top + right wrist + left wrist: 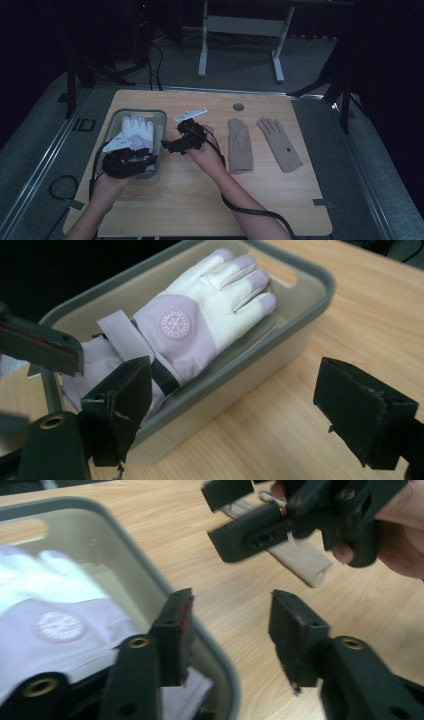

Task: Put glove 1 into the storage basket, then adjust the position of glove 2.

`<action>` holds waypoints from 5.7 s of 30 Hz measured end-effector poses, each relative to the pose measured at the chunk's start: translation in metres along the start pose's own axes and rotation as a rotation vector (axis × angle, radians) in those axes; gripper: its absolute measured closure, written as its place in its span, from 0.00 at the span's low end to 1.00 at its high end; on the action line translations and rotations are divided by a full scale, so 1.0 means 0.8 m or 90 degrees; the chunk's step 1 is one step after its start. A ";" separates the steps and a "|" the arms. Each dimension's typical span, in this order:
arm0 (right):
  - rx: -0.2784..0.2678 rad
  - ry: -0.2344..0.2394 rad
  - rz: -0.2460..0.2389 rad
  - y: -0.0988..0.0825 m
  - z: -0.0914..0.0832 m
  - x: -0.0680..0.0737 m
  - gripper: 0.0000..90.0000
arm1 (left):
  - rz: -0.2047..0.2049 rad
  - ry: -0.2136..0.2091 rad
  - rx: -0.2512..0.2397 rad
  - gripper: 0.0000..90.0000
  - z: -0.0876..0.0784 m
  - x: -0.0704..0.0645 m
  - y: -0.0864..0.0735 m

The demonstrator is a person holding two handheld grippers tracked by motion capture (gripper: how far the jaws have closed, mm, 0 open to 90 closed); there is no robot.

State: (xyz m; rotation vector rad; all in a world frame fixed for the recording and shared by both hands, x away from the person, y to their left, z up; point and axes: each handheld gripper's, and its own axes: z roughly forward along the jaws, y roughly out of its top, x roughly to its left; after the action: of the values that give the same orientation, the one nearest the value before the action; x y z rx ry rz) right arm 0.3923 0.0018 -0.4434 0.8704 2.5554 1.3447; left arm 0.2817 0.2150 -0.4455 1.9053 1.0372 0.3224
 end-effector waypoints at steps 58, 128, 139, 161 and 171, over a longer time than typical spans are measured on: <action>-0.022 -0.090 0.043 -0.165 -0.122 -0.096 0.24 | 0.133 -0.098 -0.081 0.03 0.128 -0.098 -0.082; -0.044 -0.261 0.106 -0.155 -0.129 -0.149 0.94 | 0.134 -0.102 -0.083 0.03 0.134 -0.101 -0.084; -0.073 -0.285 0.100 -0.159 -0.155 -0.092 0.94 | 0.132 -0.099 -0.084 0.03 0.135 -0.101 -0.084; 0.003 -0.231 0.163 -0.218 -0.079 -0.072 0.61 | 0.139 -0.109 -0.084 0.03 0.137 -0.104 -0.085; -0.008 -0.245 0.168 -0.216 -0.075 -0.067 0.65 | 0.142 -0.114 -0.083 0.03 0.137 -0.104 -0.085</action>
State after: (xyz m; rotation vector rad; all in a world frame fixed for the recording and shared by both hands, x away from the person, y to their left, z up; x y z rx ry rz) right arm 0.3404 -0.1459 -0.5522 1.3535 2.1930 1.1145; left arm 0.2590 0.1013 -0.5463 1.8962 0.6707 0.3314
